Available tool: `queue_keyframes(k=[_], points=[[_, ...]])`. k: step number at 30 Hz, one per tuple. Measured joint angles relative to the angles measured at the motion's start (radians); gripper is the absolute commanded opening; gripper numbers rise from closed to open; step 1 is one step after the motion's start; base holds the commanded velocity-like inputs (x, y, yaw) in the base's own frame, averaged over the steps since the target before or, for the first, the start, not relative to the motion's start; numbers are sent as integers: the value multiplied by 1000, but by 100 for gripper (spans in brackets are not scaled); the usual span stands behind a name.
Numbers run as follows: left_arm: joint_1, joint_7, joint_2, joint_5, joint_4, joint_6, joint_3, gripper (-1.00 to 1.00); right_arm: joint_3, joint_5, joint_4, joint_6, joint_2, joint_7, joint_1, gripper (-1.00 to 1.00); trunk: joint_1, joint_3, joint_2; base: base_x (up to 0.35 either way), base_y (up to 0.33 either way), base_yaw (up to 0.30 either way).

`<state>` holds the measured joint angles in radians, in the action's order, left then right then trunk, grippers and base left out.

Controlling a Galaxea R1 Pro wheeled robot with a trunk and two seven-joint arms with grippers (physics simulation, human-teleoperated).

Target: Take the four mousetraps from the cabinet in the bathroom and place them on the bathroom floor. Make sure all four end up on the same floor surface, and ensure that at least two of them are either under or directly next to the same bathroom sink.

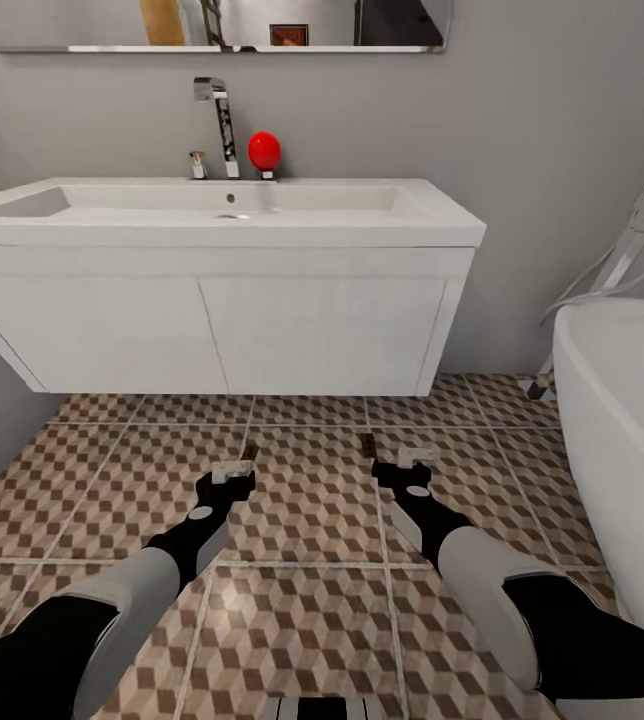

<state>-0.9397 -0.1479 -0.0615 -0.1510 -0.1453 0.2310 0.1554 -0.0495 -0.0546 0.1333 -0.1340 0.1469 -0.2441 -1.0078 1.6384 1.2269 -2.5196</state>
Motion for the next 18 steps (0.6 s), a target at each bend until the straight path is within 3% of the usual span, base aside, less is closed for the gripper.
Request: queue_keyframes(k=[18], points=[[0,0,5,-4,1,-2,0,100,0,-1,-78,2,-2,4,1,100,-8,-70,4,0,0,0]])
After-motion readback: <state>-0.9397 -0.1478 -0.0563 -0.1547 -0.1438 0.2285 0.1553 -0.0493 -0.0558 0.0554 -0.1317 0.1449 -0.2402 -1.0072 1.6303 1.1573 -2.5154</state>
